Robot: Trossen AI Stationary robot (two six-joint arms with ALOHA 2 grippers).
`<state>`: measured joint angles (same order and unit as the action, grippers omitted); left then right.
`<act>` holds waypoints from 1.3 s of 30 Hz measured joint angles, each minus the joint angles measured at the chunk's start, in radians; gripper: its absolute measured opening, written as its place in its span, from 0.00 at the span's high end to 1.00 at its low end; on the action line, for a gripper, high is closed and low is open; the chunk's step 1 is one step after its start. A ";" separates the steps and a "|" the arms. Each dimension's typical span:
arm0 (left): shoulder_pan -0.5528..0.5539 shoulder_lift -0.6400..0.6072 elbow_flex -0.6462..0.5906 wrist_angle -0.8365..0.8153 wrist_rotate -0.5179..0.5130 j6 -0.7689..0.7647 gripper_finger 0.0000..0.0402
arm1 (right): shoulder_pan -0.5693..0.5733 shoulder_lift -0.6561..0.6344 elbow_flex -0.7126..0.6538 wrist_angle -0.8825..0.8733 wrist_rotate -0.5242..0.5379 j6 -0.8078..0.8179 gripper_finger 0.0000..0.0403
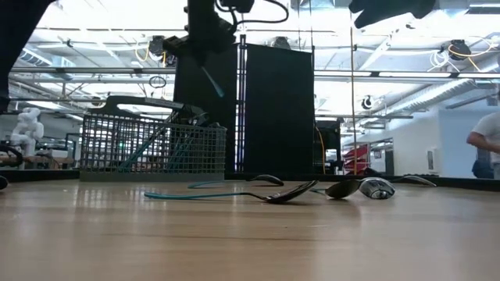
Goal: Sort silverware
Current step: Put the blue spoon in the silverware rack
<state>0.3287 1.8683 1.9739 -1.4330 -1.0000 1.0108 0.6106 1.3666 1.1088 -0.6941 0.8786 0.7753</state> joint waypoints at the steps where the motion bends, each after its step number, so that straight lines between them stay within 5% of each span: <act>1: 0.011 0.000 0.000 0.014 0.000 0.021 1.00 | 0.000 0.000 0.000 0.000 0.011 0.000 0.55; 13: 0.107 0.049 -0.001 0.112 0.062 0.226 1.00 | -0.003 0.000 0.000 -0.075 0.094 0.016 0.55; 32: 0.122 0.191 -0.002 0.065 0.163 0.335 1.00 | -0.002 0.000 -0.001 -0.225 0.092 0.220 0.55; 39: 0.134 0.227 -0.001 0.104 0.164 0.264 0.95 | -0.002 0.000 -0.001 -0.225 0.089 0.231 0.55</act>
<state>0.4627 2.0953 1.9725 -1.3288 -0.8363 1.2745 0.6086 1.3666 1.1080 -0.9193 0.9680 1.0064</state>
